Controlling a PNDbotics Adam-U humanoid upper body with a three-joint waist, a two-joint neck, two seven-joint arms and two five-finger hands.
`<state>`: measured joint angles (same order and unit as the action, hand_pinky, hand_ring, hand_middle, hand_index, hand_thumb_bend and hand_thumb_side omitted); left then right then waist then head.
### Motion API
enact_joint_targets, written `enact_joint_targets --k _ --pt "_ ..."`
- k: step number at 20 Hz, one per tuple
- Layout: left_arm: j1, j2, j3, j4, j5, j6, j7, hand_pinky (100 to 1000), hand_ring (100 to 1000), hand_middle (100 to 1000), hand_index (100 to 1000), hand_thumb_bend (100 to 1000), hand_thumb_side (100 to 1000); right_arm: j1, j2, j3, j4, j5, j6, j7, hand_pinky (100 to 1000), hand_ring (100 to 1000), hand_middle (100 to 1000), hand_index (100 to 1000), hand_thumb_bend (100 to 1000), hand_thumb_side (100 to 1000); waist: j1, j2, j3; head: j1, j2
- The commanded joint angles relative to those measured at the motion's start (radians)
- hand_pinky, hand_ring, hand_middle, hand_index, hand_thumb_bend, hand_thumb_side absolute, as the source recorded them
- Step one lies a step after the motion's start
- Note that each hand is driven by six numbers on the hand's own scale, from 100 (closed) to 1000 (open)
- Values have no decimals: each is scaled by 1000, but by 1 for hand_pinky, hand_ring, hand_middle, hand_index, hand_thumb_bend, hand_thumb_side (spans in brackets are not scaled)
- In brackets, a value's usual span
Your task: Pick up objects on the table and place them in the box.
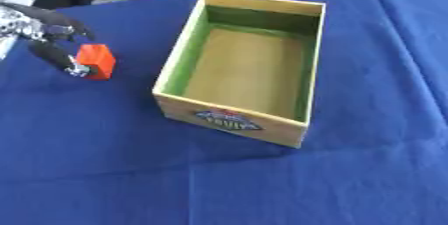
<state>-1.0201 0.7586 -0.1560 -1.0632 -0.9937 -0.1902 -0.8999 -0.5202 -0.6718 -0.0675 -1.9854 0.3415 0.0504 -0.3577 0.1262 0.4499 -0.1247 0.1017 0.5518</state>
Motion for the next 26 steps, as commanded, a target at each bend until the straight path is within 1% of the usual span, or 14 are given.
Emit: enact_joint_targets --k 1,4,8,11,15,16,17,18,21,24,25,26 --pt "-13 40 16 -20 -8 -9 -7 731 875 986 1000 430 623 -13 -12 -9 -15 -4 5 -2 817 771 738 765 100 643 -8 -18 -2 2 -14" --pt "-13 39 18 -31 -14 -7 -7 711 860 975 1000 407 613 -12 -10 -10 -15 -5 9 -1 817 770 736 764 100 645 -8 -12 -4 5 -16" --pt "-12 35 19 -34 -15 -6 -7 699 846 956 1000 412 605 -15 -10 -9 -15 -9 8 -3 817 769 734 763 100 642 -8 -6 -6 5 -17" --pt "-11 34 18 -28 -21 -5 -7 682 828 930 980 402 595 -17 -10 -10 -15 -13 8 -6 817 768 733 763 100 642 -9 -3 -7 6 -17" --pt "-10 32 19 -23 -24 -3 -7 610 763 834 951 386 583 -17 -10 -12 -15 -17 9 -12 817 768 731 762 100 641 -9 0 -8 7 -19" --pt "-10 31 19 -22 -25 -3 -7 574 730 791 942 377 578 -17 -10 -13 -15 -18 9 -13 817 768 730 762 100 639 -9 1 -8 8 -19" --pt "-10 30 18 -21 -26 -3 -7 548 709 771 935 370 575 -17 -10 -13 -15 -18 10 -14 817 767 730 761 100 639 -9 1 -8 8 -19" --pt "-10 29 18 -21 -26 -3 -6 502 657 730 921 347 569 -18 -9 -13 -15 -19 10 -16 817 767 730 760 100 639 -8 1 -7 8 -19" --pt "-10 26 19 -20 -21 -1 5 465 597 688 901 317 558 -19 -8 -14 -15 -21 11 -20 817 767 729 758 100 638 -9 2 -6 9 -21" --pt "-10 23 21 -15 -13 4 24 452 581 666 891 305 556 -19 -7 -14 -15 -22 12 -23 817 767 728 758 100 638 -9 2 -6 10 -22" --pt "-10 21 22 -15 -10 7 30 409 546 613 848 282 555 -18 -6 -15 -15 -21 13 -24 817 767 727 756 100 635 -9 2 -7 10 -24" --pt "-9 19 24 -14 -7 10 41 395 537 600 825 274 558 -17 -6 -16 -15 -21 15 -25 817 767 727 756 100 634 -9 3 -8 10 -25"
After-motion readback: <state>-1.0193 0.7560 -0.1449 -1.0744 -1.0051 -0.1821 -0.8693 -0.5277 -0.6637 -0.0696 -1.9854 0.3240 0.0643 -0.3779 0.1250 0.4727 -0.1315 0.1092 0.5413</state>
